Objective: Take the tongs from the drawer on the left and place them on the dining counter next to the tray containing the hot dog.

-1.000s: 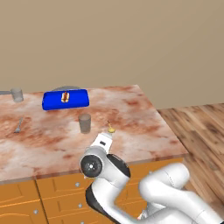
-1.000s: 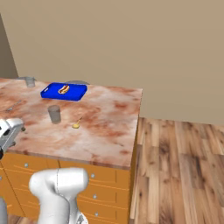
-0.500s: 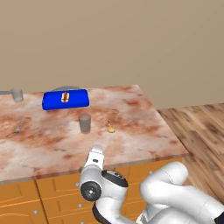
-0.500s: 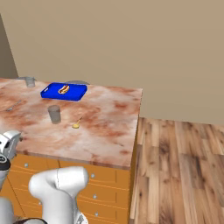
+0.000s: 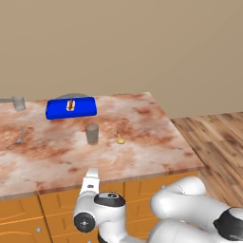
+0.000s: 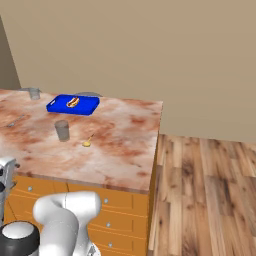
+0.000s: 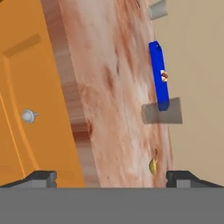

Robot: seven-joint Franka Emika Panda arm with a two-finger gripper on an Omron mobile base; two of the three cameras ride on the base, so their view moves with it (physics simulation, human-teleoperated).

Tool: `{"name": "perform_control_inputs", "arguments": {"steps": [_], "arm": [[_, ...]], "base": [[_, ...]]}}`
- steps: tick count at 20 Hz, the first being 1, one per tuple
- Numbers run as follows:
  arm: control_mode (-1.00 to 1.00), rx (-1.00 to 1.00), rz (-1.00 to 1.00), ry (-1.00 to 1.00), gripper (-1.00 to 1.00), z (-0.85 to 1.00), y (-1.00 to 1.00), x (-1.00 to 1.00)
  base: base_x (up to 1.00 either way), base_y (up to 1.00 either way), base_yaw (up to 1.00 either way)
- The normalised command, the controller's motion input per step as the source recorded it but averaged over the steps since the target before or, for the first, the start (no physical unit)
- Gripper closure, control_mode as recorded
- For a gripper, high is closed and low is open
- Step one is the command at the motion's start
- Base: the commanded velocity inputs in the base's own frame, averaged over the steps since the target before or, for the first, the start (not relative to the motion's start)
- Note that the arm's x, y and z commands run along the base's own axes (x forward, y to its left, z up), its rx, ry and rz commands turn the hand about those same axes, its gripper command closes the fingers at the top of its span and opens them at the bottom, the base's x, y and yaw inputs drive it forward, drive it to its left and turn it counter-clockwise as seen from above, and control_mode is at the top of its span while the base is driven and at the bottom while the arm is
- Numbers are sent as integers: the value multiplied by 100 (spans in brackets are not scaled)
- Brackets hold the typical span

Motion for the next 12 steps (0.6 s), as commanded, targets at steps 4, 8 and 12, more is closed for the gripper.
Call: {"name": "perform_control_inputs", "arguments": {"steps": [4, 8, 12], "arm": [[-100, -8, 0, 0, -100, -33, 21, -4], [-100, -6, 0, 1, -100, -29, 16, 0], [-100, -3, 0, 8, -100, -15, 4, 0]], "base": [[0, 0, 0], [0, 0, 0], [0, 0, 0]]}}
